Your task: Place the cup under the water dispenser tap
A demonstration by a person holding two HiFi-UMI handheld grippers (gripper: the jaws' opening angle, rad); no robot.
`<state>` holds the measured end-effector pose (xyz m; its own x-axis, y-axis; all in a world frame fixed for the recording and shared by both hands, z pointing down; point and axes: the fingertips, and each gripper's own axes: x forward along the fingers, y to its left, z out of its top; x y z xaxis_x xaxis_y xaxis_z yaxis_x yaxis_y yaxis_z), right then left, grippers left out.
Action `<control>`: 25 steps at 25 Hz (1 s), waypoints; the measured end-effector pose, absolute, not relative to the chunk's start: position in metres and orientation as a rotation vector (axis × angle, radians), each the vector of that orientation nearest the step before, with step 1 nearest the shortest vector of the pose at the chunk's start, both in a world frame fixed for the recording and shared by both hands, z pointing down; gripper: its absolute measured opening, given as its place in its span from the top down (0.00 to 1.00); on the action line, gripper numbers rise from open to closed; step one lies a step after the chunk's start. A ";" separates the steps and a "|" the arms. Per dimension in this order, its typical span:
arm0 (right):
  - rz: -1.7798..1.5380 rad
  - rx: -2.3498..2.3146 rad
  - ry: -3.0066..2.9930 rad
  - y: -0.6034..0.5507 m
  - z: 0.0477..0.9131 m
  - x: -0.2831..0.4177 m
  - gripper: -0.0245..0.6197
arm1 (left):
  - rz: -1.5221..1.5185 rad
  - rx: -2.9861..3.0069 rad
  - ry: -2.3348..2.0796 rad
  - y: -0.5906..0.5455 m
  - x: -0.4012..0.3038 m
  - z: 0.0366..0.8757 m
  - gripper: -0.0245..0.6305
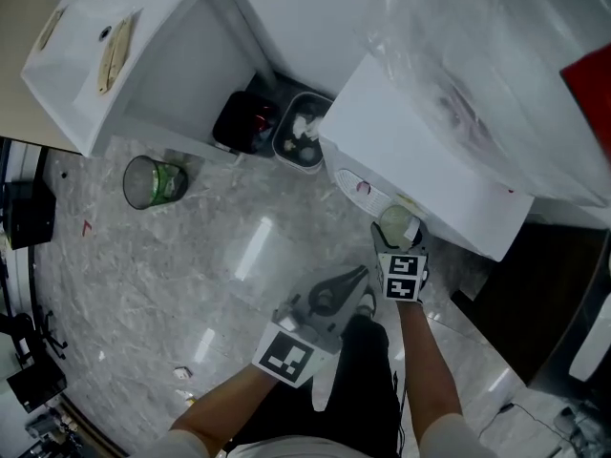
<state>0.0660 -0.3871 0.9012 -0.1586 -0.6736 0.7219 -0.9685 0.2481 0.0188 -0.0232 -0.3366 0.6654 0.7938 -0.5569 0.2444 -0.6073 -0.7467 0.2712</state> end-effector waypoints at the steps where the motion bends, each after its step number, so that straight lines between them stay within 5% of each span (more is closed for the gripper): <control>1: 0.615 1.500 -1.901 -0.388 0.905 0.066 0.39 | 0.213 2.644 -0.886 -0.336 -0.024 0.668 0.94; 25: 0.632 1.650 -1.915 -0.390 0.894 0.067 0.39 | 0.251 2.573 -0.868 -0.328 -0.027 0.682 0.94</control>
<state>0.0666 -0.3896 0.8941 -0.1140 -0.7417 0.6609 -0.9894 0.1449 -0.0081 -0.0266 -0.3277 0.6817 0.7896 -0.5383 0.2947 -0.6125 -0.7210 0.3241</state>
